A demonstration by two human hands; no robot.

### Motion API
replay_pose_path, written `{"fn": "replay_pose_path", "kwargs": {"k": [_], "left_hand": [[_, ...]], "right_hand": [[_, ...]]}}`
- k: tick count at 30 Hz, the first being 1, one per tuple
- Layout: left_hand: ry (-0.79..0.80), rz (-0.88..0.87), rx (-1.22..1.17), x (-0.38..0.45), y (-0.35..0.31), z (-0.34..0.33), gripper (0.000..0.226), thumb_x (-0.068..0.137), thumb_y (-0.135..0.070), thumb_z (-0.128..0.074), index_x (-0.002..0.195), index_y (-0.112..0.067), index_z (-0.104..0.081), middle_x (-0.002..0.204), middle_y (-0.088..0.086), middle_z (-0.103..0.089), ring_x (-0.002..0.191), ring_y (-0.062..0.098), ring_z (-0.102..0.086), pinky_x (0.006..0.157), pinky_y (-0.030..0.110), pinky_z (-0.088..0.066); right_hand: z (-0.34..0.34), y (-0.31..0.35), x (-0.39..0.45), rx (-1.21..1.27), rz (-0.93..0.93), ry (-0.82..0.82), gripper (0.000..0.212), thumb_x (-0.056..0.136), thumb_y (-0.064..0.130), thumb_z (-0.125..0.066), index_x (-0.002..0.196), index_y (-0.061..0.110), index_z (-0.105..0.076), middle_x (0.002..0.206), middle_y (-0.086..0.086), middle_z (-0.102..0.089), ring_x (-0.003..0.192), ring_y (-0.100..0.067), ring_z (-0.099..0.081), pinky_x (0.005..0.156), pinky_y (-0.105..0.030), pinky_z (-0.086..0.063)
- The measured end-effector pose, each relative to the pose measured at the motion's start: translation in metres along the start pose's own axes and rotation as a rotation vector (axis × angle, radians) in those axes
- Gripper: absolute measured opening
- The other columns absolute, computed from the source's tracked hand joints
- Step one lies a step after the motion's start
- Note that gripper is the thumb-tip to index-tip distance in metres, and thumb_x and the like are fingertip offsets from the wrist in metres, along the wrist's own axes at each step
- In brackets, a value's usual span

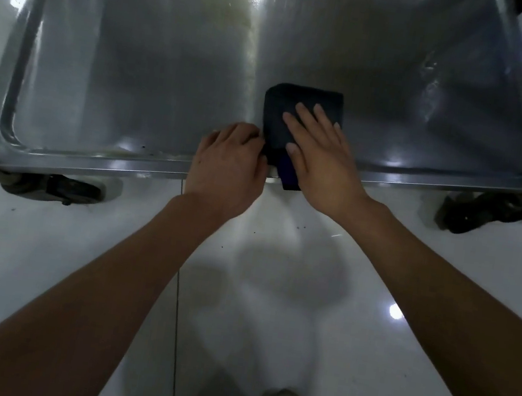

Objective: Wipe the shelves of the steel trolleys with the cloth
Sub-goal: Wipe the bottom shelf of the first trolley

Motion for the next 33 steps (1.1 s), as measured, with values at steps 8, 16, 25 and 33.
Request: {"fn": "replay_pose_path", "kwargs": {"k": [8,16,25,33], "left_hand": [[0.295,0.042,0.067,0.006,-0.005,0.011,0.039,0.092,-0.018,-0.052,0.130,-0.018,-0.059,0.146,0.003,-0.042,0.132,0.026,-0.045,0.113,0.056,-0.030],[0.310,0.169,0.017,0.012,-0.027,0.022,0.031,0.090,-0.026,-0.054,0.118,-0.013,-0.060,0.129,0.010,-0.046,0.123,0.029,-0.047,0.109,0.063,-0.028],[0.093,0.133,-0.003,0.007,-0.004,0.005,0.031,0.087,-0.012,-0.058,0.114,-0.020,-0.070,0.128,-0.001,-0.056,0.122,0.022,-0.049,0.109,0.051,-0.030],[-0.131,0.168,0.017,0.008,-0.012,-0.001,0.030,0.083,-0.006,-0.054,0.104,-0.010,-0.075,0.117,0.004,-0.069,0.114,0.028,-0.058,0.096,0.043,-0.033]], "right_hand": [[0.031,0.017,-0.037,0.077,-0.113,0.129,0.053,0.106,0.023,-0.044,0.156,0.018,-0.028,0.165,-0.007,-0.017,0.153,-0.025,-0.014,0.124,-0.041,-0.015],[0.063,0.018,-0.087,0.010,-0.227,0.244,0.051,0.106,0.025,-0.044,0.155,0.022,-0.032,0.164,-0.003,-0.024,0.148,-0.022,-0.027,0.119,-0.033,-0.025],[0.045,0.011,-0.006,-0.118,-0.008,0.122,0.056,0.106,0.030,-0.041,0.158,0.018,-0.023,0.167,-0.007,-0.012,0.153,-0.026,-0.011,0.123,-0.042,-0.018],[0.005,-0.006,0.016,-0.182,0.069,0.024,0.058,0.106,0.048,-0.026,0.158,0.024,-0.024,0.166,0.001,-0.017,0.154,-0.022,-0.005,0.123,-0.042,-0.008]]}}
Point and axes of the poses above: each hand's wrist, its own x-axis towards the middle knuckle, its own z-axis out of the back of the hand, y = z × x, the point moved 3 cm from there along x, towards the middle knuckle
